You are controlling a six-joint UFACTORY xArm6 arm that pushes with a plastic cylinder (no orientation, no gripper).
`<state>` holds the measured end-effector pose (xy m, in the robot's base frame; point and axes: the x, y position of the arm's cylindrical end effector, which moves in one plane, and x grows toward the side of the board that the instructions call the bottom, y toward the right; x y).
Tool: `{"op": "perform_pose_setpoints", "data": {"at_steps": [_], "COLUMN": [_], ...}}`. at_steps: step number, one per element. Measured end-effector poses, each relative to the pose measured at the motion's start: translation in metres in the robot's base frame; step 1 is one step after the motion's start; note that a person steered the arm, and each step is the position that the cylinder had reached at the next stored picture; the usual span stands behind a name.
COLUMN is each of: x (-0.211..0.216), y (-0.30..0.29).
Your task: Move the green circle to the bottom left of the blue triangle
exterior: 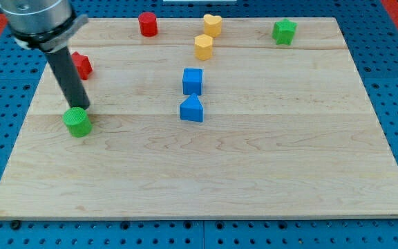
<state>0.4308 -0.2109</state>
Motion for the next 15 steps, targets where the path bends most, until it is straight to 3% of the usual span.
{"op": "perform_pose_setpoints", "data": {"at_steps": [2,3,5,7,8,9,10,11,12,14,15], "x": [0.039,0.044,0.087,0.088,0.088,0.088,0.07,0.035,0.036,0.068,0.074], "y": [0.007,-0.041,-0.04,0.086,0.117,0.026,0.012,0.06,0.063,0.123,0.107]}}
